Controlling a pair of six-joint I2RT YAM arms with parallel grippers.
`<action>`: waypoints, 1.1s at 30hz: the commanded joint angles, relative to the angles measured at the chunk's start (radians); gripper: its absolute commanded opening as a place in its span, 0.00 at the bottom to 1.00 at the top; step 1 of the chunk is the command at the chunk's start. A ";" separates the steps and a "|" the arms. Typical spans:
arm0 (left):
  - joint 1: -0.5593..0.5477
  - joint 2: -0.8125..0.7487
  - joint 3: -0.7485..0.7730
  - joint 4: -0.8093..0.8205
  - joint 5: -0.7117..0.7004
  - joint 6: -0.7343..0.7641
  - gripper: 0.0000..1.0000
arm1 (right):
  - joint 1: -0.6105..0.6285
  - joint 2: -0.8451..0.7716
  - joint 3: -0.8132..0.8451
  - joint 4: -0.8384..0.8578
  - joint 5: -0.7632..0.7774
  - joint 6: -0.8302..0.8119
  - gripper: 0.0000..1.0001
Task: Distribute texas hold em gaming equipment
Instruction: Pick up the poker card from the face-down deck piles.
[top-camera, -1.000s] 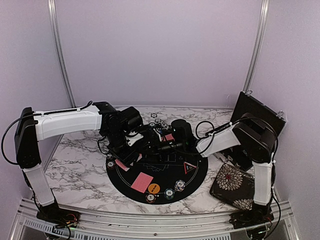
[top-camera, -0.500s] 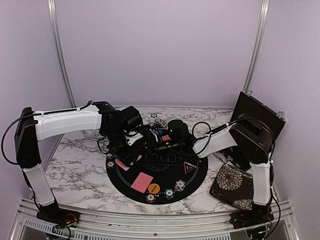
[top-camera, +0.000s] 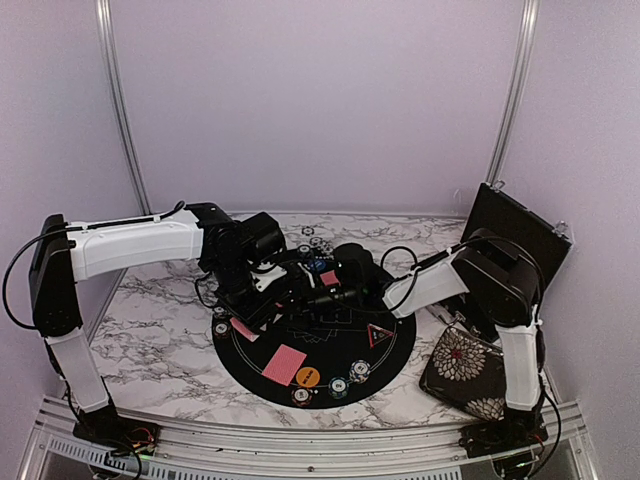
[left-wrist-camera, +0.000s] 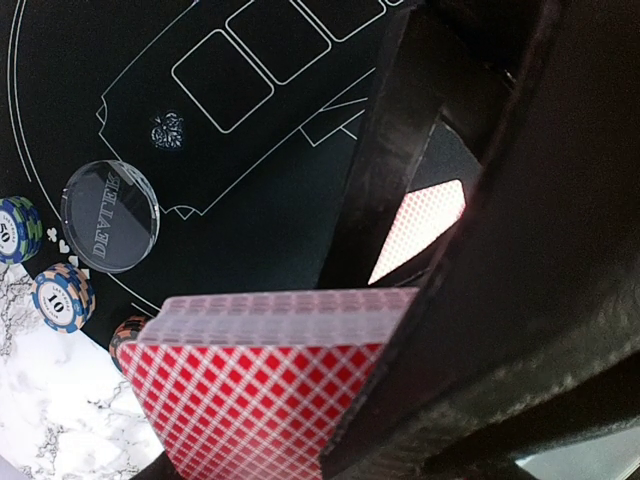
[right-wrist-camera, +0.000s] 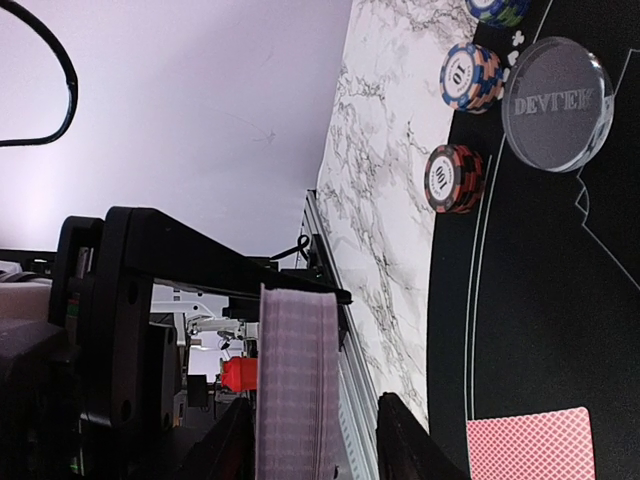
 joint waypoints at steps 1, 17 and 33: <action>-0.002 -0.027 0.039 -0.003 0.003 0.010 0.46 | 0.004 0.012 0.035 0.009 -0.009 -0.001 0.39; -0.002 -0.037 0.031 -0.004 -0.001 0.010 0.46 | -0.028 -0.017 -0.016 0.003 0.012 -0.009 0.33; -0.003 -0.035 0.027 -0.004 -0.001 0.010 0.46 | -0.045 -0.052 -0.052 0.017 0.019 -0.012 0.32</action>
